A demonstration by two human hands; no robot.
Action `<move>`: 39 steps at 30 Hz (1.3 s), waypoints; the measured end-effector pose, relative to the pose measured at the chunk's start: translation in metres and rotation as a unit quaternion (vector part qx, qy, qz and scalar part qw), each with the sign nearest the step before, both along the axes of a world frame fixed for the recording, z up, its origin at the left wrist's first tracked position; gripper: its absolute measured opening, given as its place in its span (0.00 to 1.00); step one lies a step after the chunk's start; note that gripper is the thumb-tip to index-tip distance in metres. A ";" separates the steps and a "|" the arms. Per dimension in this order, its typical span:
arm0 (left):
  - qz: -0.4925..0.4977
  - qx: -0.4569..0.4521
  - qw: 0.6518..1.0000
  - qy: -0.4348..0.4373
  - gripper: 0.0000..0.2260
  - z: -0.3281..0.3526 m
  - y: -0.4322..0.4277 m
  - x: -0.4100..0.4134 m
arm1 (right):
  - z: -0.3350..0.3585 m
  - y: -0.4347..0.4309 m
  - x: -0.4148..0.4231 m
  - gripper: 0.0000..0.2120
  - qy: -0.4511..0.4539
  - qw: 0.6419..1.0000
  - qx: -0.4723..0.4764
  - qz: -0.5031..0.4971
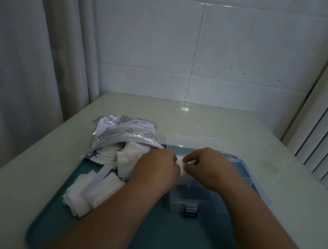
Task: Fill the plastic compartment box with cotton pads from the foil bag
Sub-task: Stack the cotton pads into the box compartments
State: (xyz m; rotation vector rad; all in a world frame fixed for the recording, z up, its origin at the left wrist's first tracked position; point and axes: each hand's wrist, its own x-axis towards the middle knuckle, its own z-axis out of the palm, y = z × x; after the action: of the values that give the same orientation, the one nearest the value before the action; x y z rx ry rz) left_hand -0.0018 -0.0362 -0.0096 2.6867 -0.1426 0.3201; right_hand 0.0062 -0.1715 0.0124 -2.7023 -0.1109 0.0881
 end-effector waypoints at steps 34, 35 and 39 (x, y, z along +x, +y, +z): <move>0.008 -0.105 0.992 0.066 0.15 0.003 0.000 0.005 | -0.006 0.002 0.010 0.12 0.026 0.997 0.044 -0.063; 0.008 -0.101 0.993 0.057 0.15 0.003 0.000 0.004 | -0.005 0.001 0.010 0.11 0.016 0.996 0.048 -0.067; 0.011 -0.106 0.993 0.052 0.15 0.004 0.000 0.003 | -0.005 0.001 0.009 0.11 0.004 0.997 0.033 -0.072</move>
State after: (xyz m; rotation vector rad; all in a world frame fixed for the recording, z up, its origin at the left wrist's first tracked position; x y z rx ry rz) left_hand 0.0012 -0.0364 -0.0057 2.4897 -0.0458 0.1888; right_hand 0.0156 -0.1705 0.0074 -2.6336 0.0810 0.0520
